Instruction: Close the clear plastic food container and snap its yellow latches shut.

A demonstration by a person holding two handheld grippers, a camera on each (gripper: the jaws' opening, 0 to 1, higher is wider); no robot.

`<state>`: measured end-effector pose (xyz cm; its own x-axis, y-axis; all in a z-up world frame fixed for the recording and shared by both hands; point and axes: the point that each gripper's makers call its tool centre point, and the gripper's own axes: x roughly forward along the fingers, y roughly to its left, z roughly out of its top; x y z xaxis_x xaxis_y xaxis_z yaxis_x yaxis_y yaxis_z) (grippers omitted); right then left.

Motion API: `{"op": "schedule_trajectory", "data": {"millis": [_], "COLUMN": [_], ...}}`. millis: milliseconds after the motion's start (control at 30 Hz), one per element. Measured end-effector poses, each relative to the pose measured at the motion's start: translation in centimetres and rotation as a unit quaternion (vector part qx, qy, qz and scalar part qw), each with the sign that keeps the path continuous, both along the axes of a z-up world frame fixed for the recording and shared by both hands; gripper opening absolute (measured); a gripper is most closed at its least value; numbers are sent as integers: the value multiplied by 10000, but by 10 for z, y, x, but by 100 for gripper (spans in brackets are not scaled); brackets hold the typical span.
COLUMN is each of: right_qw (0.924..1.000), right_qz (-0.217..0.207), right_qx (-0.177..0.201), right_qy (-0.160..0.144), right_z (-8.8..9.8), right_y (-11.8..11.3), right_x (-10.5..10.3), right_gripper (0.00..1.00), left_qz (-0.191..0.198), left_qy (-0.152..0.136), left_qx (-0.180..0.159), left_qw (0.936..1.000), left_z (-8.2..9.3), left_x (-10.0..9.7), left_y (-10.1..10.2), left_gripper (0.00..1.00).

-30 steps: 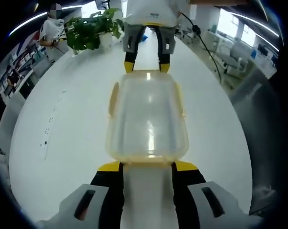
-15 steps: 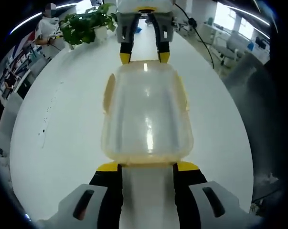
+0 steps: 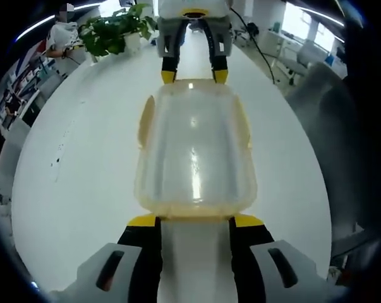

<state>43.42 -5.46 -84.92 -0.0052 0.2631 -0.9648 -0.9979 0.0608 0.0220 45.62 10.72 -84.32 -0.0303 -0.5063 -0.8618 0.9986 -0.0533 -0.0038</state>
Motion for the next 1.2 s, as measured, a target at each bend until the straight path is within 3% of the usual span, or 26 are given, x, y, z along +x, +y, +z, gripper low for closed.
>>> {"op": "schedule_trajectory", "data": {"millis": [233, 267, 300, 367, 433, 533, 667, 767, 867, 1067, 1200], "right_qw": [10000, 10000, 9997, 9995, 9995, 9997, 9990, 9973, 9969, 9944, 9949], "right_qz": [13, 69, 118, -50, -27, -92, -219, -267, -248, -371, -191], "right_qx": [-4, 23, 121, 274, 261, 174, 265, 612, 621, 906, 897], "right_qy": [8, -67, -148, -126, -173, -177, -302, -316, -414, -392, -415], "right_z": [0, 0, 1, 5, 8, 9, 22, 39, 47, 57, 56], "right_y": [3, 3, 5, 7, 4, -8, -20, -13, -17, -10, -2], "right_x": [-1, 1, 3, 3, 5, 6, 9, 7, 12, 14, 9], "right_gripper": [44, 46, 54, 63, 61, 62, 66, 61, 56, 50, 41], "left_qz": [-10, -39, -71, -124, -96, -51, 140, 241, 322, 336, 387], "left_qy": [-8, -49, -107, -202, -194, -153, -209, -308, -349, -273, -312], "left_qx": [36, 28, 13, -37, -37, 18, -161, -290, -453, -430, -546], "left_qw": [10000, 10000, 9999, 9997, 9998, 9999, 9996, 9988, 9978, 9981, 9973], "left_z": [-1, -1, -1, -2, -5, -9, 7, 23, 39, 41, 46], "left_x": [-1, -1, -1, -2, -2, -2, 4, 8, 10, 10, 12], "left_y": [2, 3, 2, 2, 5, 15, 26, 30, 31, 34, 26], "left_gripper": [40, 40, 41, 47, 54, 56, 54, 51, 50, 48, 44]}}
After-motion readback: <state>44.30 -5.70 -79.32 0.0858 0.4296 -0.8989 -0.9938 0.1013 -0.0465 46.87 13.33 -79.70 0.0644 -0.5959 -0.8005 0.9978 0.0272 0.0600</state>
